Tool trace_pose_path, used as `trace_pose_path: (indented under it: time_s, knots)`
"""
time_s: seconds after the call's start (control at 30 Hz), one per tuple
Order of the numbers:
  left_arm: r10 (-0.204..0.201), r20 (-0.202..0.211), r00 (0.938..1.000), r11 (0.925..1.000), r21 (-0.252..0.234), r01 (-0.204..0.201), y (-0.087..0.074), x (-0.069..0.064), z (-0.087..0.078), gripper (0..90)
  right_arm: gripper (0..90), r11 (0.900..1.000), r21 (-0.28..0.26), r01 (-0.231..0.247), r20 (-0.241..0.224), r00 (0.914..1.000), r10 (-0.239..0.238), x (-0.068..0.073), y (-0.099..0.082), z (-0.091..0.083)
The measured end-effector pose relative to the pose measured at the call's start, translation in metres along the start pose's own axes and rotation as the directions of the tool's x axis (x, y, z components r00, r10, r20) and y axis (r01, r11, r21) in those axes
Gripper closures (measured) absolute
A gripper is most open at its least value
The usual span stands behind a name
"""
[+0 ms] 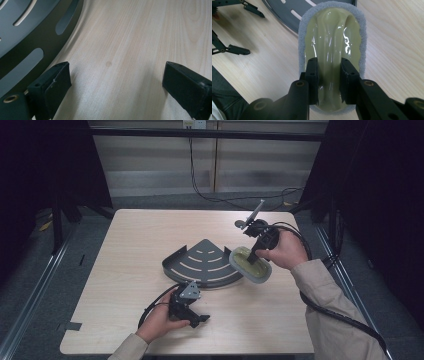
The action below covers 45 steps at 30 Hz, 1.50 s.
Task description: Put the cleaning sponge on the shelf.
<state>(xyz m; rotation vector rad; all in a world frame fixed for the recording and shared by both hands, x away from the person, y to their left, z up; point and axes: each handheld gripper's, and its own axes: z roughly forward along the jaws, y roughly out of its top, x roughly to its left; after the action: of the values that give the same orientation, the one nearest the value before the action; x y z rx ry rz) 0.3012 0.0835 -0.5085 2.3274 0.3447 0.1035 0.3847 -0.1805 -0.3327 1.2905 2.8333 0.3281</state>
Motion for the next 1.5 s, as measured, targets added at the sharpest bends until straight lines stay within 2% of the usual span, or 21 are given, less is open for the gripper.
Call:
trace_pose_path:
  time_s: [0.03, 0.4, 1.5]
  knots:
    - [0.0, 0.0, 1.0, 1.0, 0.0, 0.0, 0.0, 0.0, 0.0, 7.6, 71.5, 1.0, -0.002, 0.01, 0.005, 0.9999, -0.01, -0.001, 0.0, 0.0]
    - [0.0, 0.0, 1.0, 1.0, 0.0, 0.0, 0.0, 0.0, 0.0, 7.6, 71.5, 0.9995, -0.03, -0.01, 0.0, 0.9999, 0.01, -0.004, 0.008, 0.002]
    - [0.001, 0.004, 1.0, 1.0, -0.002, -0.001, 0.0, 0.0, 0.0, 7.0, 71.5, 0.9996, -0.025, -0.017, 0.005, 0.9999, 0.017, -0.006, 0.039, 0.01]
